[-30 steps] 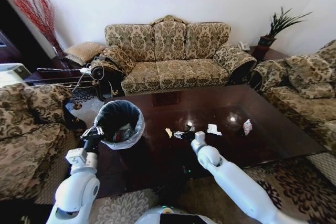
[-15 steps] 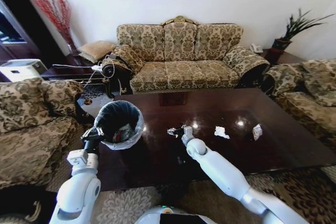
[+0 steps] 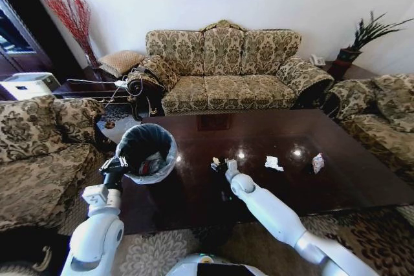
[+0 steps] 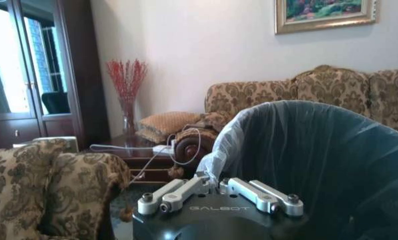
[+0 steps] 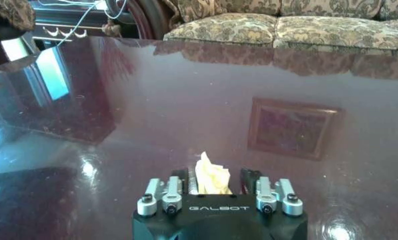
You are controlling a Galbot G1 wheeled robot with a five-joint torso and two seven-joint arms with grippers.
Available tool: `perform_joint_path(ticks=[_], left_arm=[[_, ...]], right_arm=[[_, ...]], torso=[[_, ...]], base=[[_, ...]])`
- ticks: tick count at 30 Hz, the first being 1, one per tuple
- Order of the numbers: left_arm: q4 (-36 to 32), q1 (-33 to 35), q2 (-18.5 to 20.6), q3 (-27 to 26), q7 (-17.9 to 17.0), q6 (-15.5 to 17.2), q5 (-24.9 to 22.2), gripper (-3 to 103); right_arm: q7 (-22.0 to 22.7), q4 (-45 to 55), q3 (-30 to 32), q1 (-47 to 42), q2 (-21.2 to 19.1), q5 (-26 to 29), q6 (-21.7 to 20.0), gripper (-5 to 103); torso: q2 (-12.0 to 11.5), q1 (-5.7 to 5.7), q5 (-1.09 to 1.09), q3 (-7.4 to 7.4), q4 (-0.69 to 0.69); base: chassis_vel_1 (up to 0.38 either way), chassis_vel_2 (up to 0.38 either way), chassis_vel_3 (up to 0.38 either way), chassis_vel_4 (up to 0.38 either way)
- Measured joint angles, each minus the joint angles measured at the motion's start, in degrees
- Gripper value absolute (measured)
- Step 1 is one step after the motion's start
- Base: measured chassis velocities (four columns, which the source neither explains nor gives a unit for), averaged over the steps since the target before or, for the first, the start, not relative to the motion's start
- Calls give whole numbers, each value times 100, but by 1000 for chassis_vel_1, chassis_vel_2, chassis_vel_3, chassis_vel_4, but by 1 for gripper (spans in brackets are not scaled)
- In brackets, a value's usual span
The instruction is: Move to the front of the table and place the trash on the table into the trash bin.
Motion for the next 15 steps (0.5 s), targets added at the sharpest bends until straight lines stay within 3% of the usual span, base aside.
perform_joint_path(ticks=[2, 4, 5, 7, 11, 15], left_arm=[[0, -6, 4, 11, 13, 0, -27, 3], [0, -6, 5, 13, 13, 0, -34, 3], [0, -8, 16, 14, 14, 0, -49, 3], [0, -8, 17, 14, 14, 0, -50, 3], [2, -46, 53, 15, 15, -1, -84, 3], [9, -58, 75, 16, 15, -1, -105, 3]], right_arm=[[8, 1, -25, -7, -13, 0, 27, 38], [13, 0, -27, -8, -15, 0, 33, 38], [41, 2, -28, -10, -19, 1, 42, 27], [45, 3, -28, -10, -20, 2, 42, 27], [160, 62, -45, -30, -26, 36, 42, 7], [291, 124, -30, -46, -20, 9, 63, 1]], torso=[[0, 0, 0, 0, -1], [0, 0, -1, 0, -1], [0, 0, 0, 0, 0], [0, 0, 0, 0, 0], [0, 1, 1, 2, 1], [-1, 2, 2, 2, 2]], base=[[0, 0, 0, 0], [0, 0, 0, 0], [0, 0, 0, 0], [0, 0, 0, 0], [0, 0, 0, 0], [0, 0, 0, 0]])
